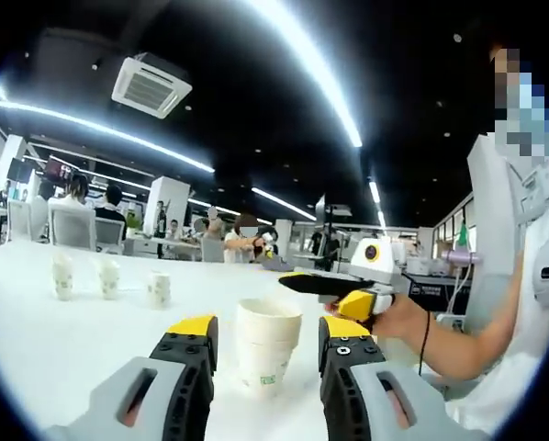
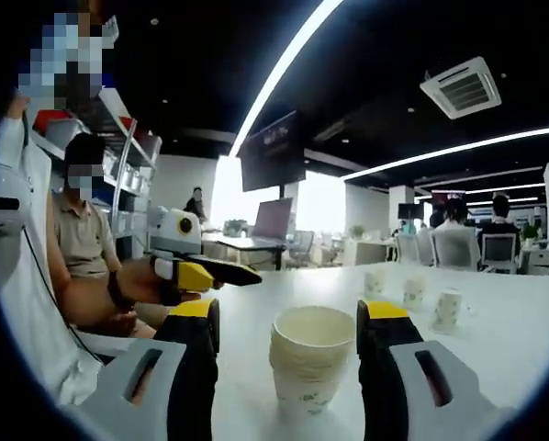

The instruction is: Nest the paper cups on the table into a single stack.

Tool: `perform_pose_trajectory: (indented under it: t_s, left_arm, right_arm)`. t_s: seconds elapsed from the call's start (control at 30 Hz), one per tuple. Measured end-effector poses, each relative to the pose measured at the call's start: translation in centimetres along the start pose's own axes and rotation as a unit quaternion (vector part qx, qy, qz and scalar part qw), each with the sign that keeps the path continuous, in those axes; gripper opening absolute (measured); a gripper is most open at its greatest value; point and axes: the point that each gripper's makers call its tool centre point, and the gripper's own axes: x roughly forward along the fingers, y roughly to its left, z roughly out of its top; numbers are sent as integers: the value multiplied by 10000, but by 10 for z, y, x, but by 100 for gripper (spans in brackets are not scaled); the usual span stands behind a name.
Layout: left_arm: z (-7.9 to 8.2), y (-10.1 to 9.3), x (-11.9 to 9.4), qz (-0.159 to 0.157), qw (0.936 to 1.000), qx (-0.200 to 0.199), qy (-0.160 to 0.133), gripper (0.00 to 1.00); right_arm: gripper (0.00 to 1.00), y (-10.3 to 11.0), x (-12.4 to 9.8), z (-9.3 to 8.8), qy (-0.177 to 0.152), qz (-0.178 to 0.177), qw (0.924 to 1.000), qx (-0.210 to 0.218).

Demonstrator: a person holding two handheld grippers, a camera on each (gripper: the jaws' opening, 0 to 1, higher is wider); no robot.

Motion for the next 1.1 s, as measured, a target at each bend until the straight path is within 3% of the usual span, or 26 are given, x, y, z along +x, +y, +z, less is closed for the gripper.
perform_pose_trajectory:
  t_s: [0.23,0.57,0.83,0.93,1.1]
  left_arm:
    - [11,55,29,298,9995,26,-43,50]
    - [5,95,88,387,9989,112,258,51]
    - [-17,128,148,506,9958,282,709,52]
    - [-34,146,172,591,9942,97,896,53]
    - [-50,167,196,777,9906,84,1123,55]
  right_arm:
    - [63,8,-7,6,-131,-60,9999,31]
    - [61,10,-19,3,-250,-160,9994,185]
    - [61,19,-24,7,-336,-213,9990,205]
    - [61,22,-28,7,-370,-232,9988,231]
    - [61,20,-38,5,-377,-321,9984,290]
